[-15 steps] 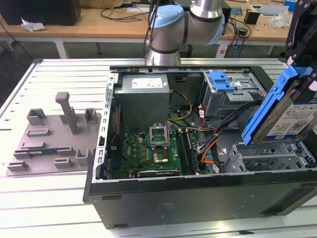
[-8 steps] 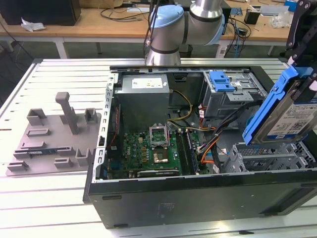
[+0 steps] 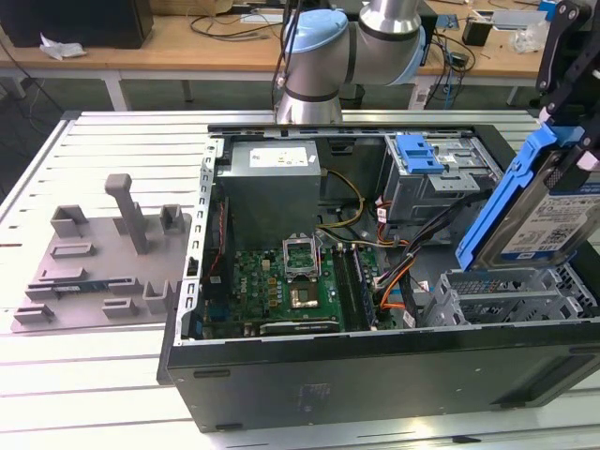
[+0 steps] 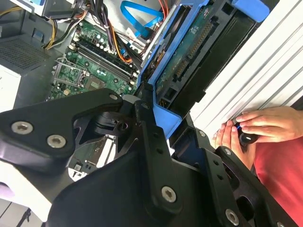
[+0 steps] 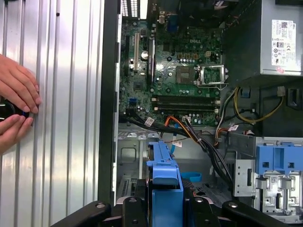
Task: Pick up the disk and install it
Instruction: 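Insert the disk into the insertion slot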
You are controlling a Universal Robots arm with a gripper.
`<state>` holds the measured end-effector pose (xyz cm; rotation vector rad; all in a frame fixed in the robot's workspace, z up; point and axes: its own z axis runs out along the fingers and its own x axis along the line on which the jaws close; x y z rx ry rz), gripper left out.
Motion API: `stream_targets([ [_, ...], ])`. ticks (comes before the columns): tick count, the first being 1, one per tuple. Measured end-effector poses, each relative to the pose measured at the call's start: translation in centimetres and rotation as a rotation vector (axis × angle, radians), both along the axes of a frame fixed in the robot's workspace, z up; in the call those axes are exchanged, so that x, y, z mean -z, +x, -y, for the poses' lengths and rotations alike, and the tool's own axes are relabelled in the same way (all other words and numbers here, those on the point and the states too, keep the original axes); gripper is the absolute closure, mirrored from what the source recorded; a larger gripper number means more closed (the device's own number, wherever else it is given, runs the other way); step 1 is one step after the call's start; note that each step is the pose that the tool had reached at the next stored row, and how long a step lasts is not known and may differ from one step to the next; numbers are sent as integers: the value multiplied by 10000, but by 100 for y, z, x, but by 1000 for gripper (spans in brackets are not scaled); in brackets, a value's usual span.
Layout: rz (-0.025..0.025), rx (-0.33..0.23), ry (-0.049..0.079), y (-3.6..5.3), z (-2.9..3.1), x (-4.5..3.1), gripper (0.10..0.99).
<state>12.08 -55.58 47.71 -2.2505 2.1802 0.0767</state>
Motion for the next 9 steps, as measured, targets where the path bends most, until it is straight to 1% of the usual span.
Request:
stream_targets([
  [9, 0, 0, -3, 0, -5, 79, 718],
])
